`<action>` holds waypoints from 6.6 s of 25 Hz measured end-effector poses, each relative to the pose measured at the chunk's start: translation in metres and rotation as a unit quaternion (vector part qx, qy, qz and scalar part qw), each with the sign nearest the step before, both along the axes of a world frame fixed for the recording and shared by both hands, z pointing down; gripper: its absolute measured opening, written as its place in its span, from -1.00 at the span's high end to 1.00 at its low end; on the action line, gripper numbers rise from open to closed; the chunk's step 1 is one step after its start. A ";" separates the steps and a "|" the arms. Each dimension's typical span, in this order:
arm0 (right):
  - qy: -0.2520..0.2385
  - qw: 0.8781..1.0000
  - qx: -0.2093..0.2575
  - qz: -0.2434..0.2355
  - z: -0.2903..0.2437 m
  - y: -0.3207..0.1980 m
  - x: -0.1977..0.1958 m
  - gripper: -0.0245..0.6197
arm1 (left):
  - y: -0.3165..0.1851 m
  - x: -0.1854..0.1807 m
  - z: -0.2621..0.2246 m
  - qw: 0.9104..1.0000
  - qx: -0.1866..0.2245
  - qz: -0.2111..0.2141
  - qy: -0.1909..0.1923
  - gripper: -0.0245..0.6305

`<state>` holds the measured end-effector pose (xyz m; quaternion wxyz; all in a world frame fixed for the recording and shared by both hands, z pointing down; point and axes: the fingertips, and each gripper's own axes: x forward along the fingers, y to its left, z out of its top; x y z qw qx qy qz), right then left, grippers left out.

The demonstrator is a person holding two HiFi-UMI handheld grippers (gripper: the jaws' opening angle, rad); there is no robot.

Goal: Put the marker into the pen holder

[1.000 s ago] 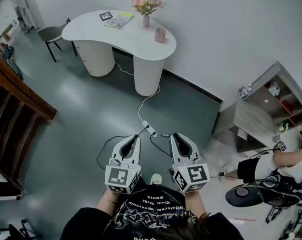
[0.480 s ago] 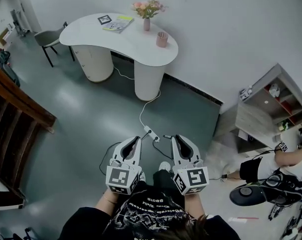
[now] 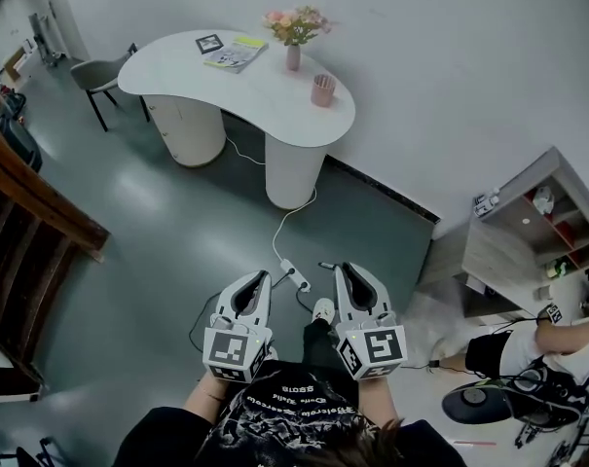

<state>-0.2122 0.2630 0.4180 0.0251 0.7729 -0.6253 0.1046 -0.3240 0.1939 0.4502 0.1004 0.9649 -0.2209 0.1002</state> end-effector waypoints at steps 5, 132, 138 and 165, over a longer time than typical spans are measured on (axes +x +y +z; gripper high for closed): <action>0.001 1.000 -0.002 -0.020 -0.001 -0.031 0.039 0.74 | -0.023 0.040 0.002 1.000 -0.003 -0.014 -0.003 0.85; 0.009 0.979 0.024 -0.202 0.020 -0.534 0.468 0.74 | -0.463 0.439 0.027 0.983 0.003 -0.183 -0.031 0.84; -0.006 0.979 0.006 -0.205 0.039 -0.542 0.468 0.74 | -0.467 0.437 0.028 0.981 0.002 -0.192 -0.039 0.85; -0.015 0.976 -0.046 -0.212 0.096 -0.568 0.459 0.73 | -0.484 0.435 0.040 0.976 -0.013 -0.211 -0.049 0.85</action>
